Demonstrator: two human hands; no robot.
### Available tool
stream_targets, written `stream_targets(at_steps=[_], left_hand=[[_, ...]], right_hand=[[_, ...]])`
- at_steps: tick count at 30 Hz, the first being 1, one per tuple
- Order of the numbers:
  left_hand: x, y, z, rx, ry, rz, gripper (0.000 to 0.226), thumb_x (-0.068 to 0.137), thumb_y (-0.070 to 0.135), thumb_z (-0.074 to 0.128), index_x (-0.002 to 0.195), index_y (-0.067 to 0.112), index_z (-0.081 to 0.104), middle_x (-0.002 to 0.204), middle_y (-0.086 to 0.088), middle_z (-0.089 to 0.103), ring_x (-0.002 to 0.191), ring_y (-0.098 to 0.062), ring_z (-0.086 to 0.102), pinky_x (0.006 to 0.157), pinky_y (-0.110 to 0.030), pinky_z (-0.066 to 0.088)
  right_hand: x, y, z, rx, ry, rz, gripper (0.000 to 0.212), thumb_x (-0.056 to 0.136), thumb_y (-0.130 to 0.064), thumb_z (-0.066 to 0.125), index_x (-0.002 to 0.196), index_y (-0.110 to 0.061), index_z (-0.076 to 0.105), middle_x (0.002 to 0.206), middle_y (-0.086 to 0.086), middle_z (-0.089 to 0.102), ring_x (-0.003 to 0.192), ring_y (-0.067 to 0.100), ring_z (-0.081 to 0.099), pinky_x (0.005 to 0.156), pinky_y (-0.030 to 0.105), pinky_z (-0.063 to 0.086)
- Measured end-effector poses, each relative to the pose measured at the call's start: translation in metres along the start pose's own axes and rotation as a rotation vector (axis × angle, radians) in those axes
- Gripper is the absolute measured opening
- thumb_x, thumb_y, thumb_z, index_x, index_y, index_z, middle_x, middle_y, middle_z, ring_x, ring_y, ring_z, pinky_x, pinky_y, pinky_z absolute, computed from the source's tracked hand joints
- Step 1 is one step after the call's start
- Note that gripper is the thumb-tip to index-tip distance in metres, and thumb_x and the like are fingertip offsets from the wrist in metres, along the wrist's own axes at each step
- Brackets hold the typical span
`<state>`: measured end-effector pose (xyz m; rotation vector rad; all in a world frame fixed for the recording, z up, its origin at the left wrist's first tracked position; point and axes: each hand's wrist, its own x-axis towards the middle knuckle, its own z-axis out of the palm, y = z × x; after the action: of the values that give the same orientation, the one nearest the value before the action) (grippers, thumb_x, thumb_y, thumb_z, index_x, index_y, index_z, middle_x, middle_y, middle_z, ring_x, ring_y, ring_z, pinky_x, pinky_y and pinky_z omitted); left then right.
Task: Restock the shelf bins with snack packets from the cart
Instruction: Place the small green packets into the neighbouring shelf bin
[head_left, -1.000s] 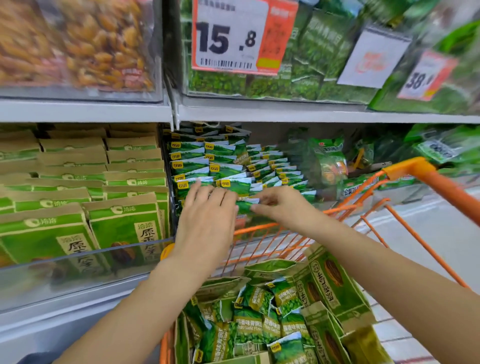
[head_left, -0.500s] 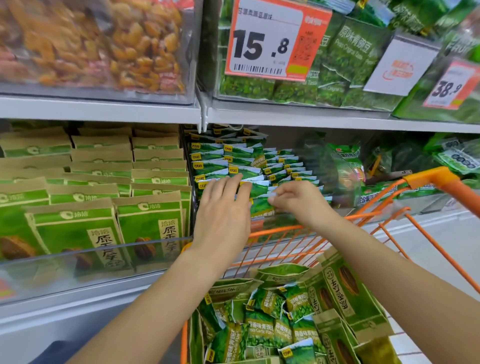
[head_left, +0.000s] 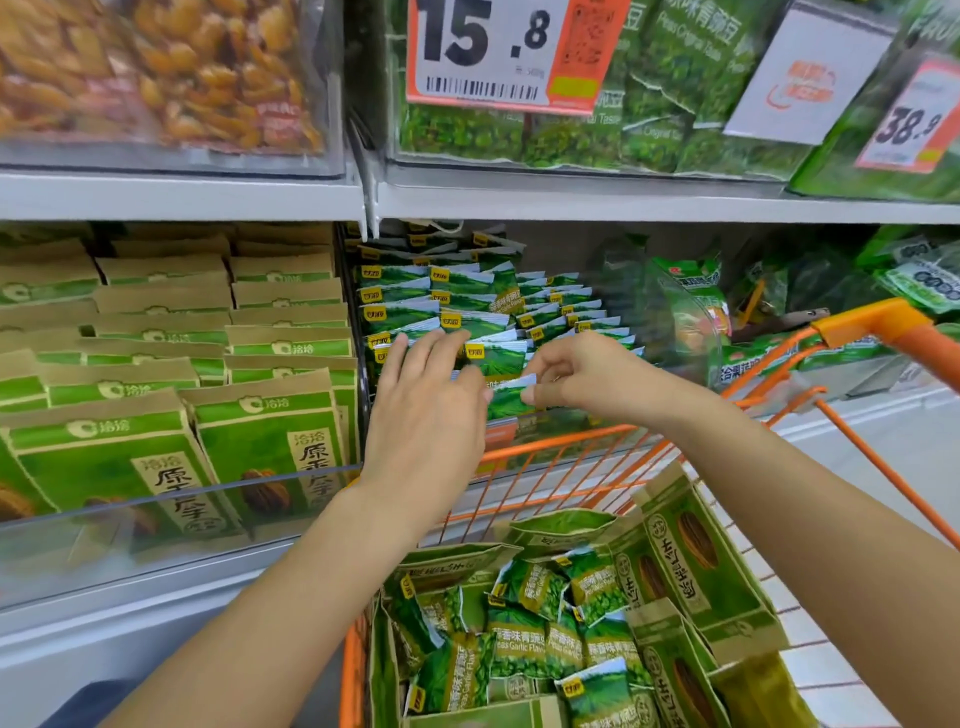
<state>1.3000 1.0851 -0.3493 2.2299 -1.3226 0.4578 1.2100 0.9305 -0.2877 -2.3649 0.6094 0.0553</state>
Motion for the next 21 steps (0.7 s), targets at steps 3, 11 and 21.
stream_targets(at_steps=[3,11,21], left_hand=[[0.003,-0.001,0.0,-0.028,-0.031,-0.024,0.015,0.09,0.018,0.064,0.084,0.008,0.074,0.132,-0.015,0.057,0.128,-0.036,0.048,0.114,-0.052,0.025],[0.015,0.006,-0.017,-0.018,-0.21,-0.103,0.026,0.096,0.026,0.05,0.099,0.021,0.076,0.157,-0.003,0.027,0.147,-0.023,0.013,0.119,-0.037,-0.005],[0.015,0.009,-0.029,0.026,-0.345,-0.066,0.044,0.099,0.037,0.036,0.092,0.023,0.077,0.162,0.001,0.012,0.149,-0.019,-0.003,0.117,-0.04,-0.016]], right_hand=[[0.002,0.004,0.007,-0.011,-0.019,-0.057,0.012,0.083,-0.027,0.073,0.089,-0.026,0.063,0.077,-0.009,0.055,0.065,-0.006,0.05,0.064,0.02,0.036],[0.012,-0.002,0.009,-0.027,-0.117,-0.049,0.021,0.088,-0.021,0.068,0.069,-0.011,0.069,0.048,-0.012,0.05,0.047,0.001,0.043,0.048,0.012,0.033],[0.017,-0.007,0.006,0.0,-0.24,0.037,0.026,0.091,-0.019,0.062,0.089,0.005,0.071,0.082,0.024,0.064,0.078,0.033,0.064,0.07,0.023,0.055]])
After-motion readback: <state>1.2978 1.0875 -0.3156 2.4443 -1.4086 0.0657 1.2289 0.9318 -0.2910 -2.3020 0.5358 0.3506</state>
